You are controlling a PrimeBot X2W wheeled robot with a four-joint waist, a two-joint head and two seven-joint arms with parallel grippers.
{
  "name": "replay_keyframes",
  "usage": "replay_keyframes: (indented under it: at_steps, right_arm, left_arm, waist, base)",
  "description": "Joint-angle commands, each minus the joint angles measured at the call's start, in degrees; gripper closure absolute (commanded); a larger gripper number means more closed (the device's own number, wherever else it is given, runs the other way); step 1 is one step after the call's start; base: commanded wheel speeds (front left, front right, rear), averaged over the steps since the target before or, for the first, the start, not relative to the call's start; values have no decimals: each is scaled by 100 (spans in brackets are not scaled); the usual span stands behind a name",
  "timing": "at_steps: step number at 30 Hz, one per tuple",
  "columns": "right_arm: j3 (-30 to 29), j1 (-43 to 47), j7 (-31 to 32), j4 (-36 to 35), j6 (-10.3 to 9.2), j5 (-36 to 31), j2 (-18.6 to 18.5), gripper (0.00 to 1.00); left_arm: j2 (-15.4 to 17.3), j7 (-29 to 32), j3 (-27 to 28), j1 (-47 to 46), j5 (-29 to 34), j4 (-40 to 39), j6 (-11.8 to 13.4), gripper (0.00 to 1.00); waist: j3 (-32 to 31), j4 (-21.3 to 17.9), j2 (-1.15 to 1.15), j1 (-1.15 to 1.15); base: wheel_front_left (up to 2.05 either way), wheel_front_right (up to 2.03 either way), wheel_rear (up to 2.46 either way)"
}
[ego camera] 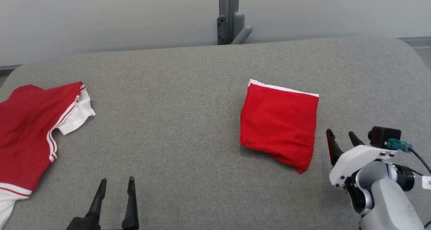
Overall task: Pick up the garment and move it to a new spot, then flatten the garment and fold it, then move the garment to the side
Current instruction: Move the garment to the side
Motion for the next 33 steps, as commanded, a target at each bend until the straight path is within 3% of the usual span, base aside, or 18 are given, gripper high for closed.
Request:
replay_keyframes:
  at_steps: [1,4,12,13,14,21,33]
  right_arm:
    - [-65,-246,386,268,-4,-74,2,0]
    - [-12,-622,763,718,-3,-190,-5,0]
    - [-297,-1375,921,1903,-4,248,46,0]
    - [-210,-1518,945,2166,-3,706,48,85]
    - [-117,-1562,927,2258,-3,899,51,100]
    - [238,-1761,560,2393,-4,1652,45,100]
    - [583,-2318,214,2310,-6,1717,-420,100]
  left_arm:
    - [8,-18,-45,-182,5,-22,8,0]
    - [8,-18,-77,-304,6,-16,50,0]
    - [7,-18,-173,-571,-21,-71,182,0]
    - [7,-18,-220,-603,-24,-94,216,0]
    - [7,-18,-232,-607,-31,-104,245,0]
    - [7,-18,-218,-645,31,-191,251,0]
    - [26,-18,41,-1028,417,-291,-19,0]
  waist:
    - [228,139,22,0]
    - [433,215,22,0]
    - [707,488,22,0]
    - [740,524,22,0]
    - [758,523,22,0]
    - [915,82,22,0]
    - [1594,-1543,22,0]
  base:
    - [0,0,0]
    - [0,0,0]
    - [0,0,0]
    - [0,0,0]
    - [0,0,0]
    - [0,0,0]
    - [0,0,0]
